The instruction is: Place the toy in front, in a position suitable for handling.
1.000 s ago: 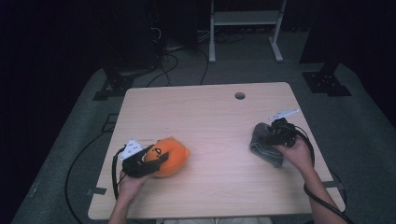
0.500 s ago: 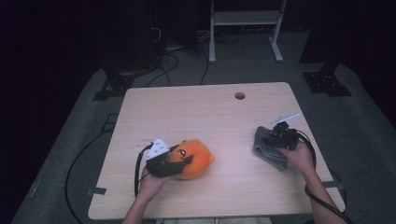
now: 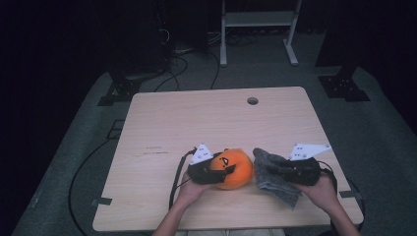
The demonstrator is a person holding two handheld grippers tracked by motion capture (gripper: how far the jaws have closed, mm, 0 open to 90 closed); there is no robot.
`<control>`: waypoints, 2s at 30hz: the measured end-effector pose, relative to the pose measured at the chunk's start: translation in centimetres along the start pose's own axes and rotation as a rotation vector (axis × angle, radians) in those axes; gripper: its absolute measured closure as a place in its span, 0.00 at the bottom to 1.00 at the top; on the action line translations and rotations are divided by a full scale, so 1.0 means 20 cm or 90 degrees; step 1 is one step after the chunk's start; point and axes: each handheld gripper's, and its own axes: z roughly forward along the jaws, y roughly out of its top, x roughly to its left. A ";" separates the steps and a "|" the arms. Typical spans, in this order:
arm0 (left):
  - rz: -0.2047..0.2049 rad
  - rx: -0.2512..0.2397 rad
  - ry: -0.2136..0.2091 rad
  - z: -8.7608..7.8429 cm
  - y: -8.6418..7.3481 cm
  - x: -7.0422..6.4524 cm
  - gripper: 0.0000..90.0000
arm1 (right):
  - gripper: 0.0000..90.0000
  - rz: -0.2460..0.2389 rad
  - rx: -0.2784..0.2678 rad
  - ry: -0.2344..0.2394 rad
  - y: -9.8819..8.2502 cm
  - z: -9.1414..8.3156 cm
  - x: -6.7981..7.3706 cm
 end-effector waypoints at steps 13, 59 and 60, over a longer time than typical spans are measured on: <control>0.045 0.065 -0.003 -0.10 -0.04 -0.03 0.17 | 0.46 -0.031 0.021 0.005 0.02 0.17 0.07; 0.012 0.074 0.014 -0.13 -0.07 0.03 0.42 | 0.84 -0.142 0.035 -0.044 0.07 0.26 0.29; 0.002 0.070 0.010 -0.14 -0.08 0.04 0.42 | 0.85 -0.149 0.038 -0.053 0.08 0.26 0.28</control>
